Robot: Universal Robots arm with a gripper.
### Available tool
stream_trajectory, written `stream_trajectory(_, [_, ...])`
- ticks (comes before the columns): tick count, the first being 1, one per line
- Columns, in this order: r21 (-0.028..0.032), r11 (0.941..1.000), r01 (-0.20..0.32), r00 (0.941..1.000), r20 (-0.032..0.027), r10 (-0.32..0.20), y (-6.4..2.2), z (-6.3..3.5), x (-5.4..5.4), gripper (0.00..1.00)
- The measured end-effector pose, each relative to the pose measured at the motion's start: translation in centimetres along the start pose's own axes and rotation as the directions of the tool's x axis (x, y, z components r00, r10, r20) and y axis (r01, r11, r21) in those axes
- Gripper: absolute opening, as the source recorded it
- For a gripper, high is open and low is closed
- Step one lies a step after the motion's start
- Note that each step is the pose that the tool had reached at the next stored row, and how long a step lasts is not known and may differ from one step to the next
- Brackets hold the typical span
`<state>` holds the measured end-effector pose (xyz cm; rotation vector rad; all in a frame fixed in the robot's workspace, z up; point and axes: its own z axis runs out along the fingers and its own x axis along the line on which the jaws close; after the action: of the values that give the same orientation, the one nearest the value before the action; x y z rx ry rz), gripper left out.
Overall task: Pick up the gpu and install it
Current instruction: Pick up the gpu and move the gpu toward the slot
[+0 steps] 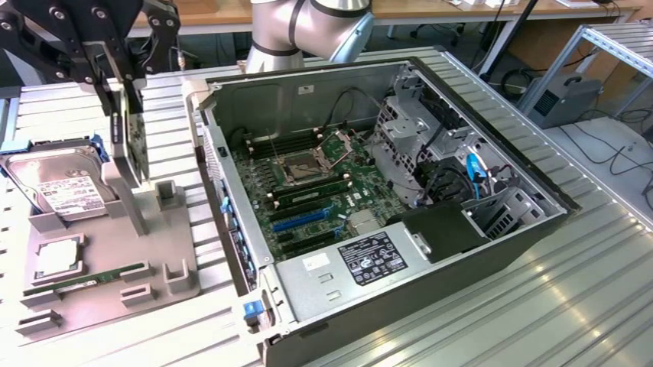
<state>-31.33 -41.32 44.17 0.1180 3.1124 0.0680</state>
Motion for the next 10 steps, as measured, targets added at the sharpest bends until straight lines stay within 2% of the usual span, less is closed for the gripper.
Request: stream_trajectory(10, [0.0000, 1.0000, 0.000, 1.0000, 0.0000, 0.000, 0.03, -0.62, -0.02, 0.27])
